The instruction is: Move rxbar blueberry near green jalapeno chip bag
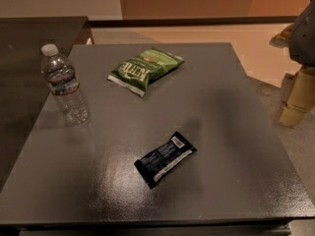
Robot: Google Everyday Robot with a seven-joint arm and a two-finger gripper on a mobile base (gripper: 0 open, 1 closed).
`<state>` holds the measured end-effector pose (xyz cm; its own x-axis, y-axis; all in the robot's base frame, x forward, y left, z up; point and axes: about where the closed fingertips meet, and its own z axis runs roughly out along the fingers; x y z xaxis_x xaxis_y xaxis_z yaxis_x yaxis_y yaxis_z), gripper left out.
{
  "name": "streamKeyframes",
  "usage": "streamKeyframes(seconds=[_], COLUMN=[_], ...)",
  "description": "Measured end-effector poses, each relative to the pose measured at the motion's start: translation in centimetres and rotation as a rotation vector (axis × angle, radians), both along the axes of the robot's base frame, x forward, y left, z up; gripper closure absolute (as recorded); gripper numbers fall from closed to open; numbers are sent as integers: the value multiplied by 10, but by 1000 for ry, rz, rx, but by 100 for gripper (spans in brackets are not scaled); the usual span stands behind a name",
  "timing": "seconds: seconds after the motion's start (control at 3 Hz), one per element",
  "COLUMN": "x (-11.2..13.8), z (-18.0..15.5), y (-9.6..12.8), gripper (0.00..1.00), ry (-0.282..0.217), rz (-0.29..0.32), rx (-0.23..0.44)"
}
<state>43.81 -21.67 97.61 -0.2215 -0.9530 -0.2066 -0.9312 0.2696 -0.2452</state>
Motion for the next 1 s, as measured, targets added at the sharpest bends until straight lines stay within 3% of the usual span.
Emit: streamKeyframes(seconds=[0.33,0.67,1.0], x=[0,-6,-17], z=[1,-9,-37], y=[0,16,44], gripper=[0,0,0], ry=[-2,30,109], rz=[1,71,192], rx=[0,6,26])
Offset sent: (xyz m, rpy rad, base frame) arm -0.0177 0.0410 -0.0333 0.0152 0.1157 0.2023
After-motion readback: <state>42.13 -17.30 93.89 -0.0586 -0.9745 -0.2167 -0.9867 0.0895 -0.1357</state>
